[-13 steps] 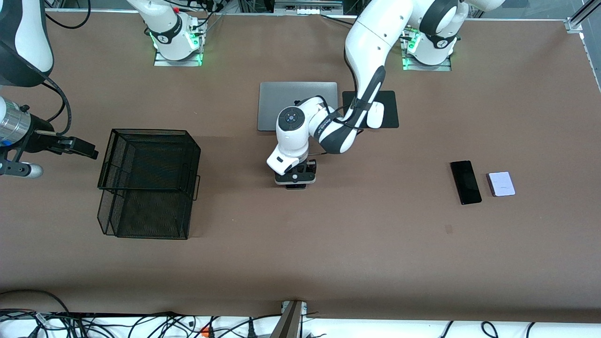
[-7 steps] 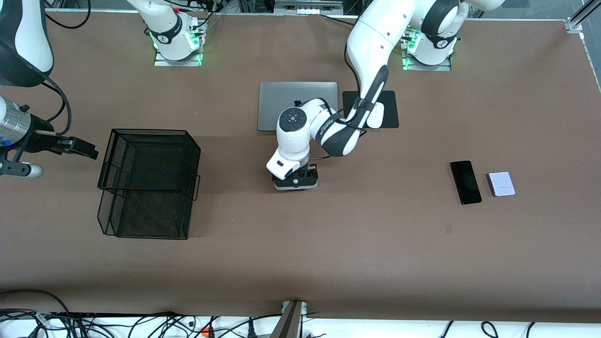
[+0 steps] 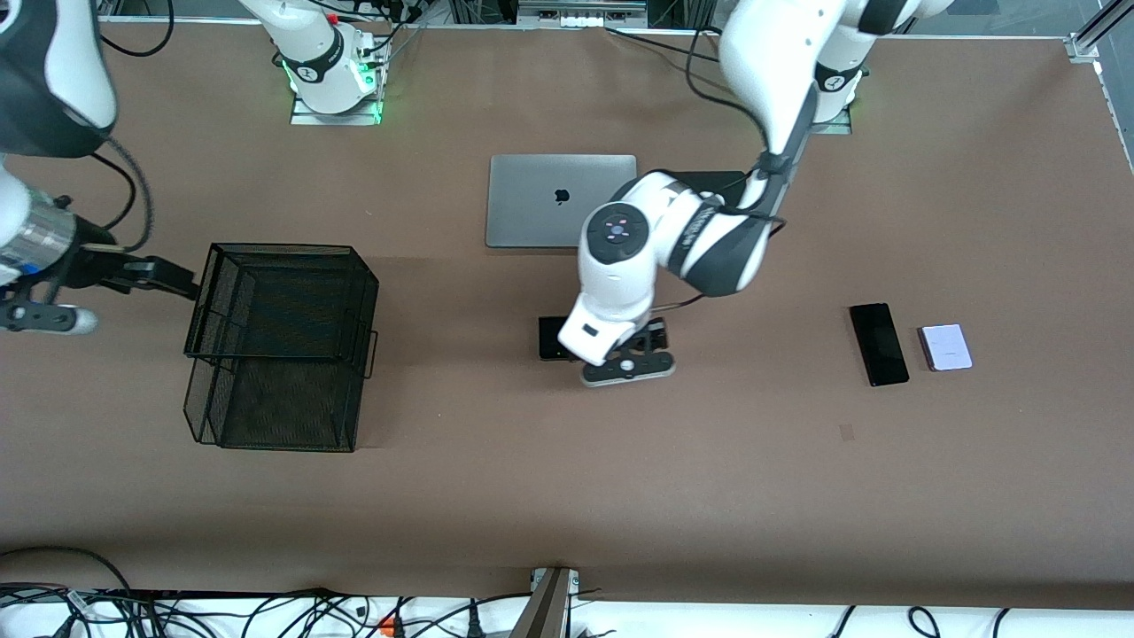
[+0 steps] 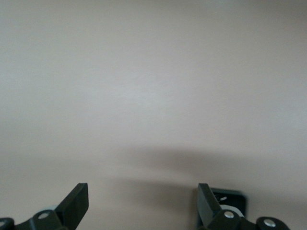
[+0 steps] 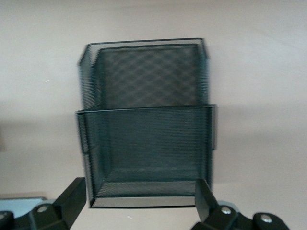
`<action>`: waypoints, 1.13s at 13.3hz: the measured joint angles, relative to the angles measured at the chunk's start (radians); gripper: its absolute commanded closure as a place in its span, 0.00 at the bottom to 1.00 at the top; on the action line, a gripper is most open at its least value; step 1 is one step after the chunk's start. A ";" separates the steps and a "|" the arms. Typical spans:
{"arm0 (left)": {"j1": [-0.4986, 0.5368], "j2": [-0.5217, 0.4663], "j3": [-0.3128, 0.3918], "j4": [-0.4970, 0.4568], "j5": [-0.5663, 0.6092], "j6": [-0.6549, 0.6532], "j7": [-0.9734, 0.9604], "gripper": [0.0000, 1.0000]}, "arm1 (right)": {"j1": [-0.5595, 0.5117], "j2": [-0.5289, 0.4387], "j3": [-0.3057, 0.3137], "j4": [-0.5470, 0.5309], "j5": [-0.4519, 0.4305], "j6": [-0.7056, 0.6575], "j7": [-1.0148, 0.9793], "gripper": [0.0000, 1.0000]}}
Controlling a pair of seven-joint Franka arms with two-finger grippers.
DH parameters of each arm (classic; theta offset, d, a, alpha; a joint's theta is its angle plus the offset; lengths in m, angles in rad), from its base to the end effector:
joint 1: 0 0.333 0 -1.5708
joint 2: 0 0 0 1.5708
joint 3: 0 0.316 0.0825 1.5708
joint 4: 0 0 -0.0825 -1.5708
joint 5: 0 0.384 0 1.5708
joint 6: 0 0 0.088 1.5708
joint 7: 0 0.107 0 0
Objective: Place phones with both arms
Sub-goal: 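Lower the flip phone onto the table and open the left gripper, then grasp the flip phone with the right gripper while the left gripper reaches the large phone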
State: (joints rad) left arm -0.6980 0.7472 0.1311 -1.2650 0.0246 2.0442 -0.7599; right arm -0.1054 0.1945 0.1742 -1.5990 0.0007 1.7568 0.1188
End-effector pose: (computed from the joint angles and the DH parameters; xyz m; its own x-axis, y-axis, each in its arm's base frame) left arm 0.6191 -0.4218 0.3186 0.9846 0.1418 0.1019 0.1480 -0.9874 -0.0563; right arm 0.6173 0.0345 0.5143 0.9979 -0.0522 -0.0376 -0.0533 -0.9981 -0.0299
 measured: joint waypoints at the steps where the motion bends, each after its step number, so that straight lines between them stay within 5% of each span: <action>1: 0.009 -0.037 0.000 -0.067 0.000 -0.002 0.041 0.00 | 0.050 0.006 0.009 0.001 0.002 0.001 0.052 0.00; 7: 0.183 -0.232 0.006 -0.399 0.000 -0.001 0.371 0.00 | 0.443 0.257 0.020 0.102 0.001 0.236 0.489 0.00; 11: 0.356 -0.304 0.010 -0.495 0.057 0.000 0.511 0.00 | 0.597 0.499 0.011 0.266 -0.059 0.324 0.536 0.00; 15: 0.512 -0.331 0.010 -0.564 0.077 0.047 0.598 0.00 | 0.675 0.626 -0.001 0.303 -0.115 0.403 0.538 0.00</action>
State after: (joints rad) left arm -0.1861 0.4162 0.1406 -1.8293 0.1016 2.0911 -0.1618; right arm 0.5695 0.8208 0.1733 -1.2965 -0.1147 2.1602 0.6570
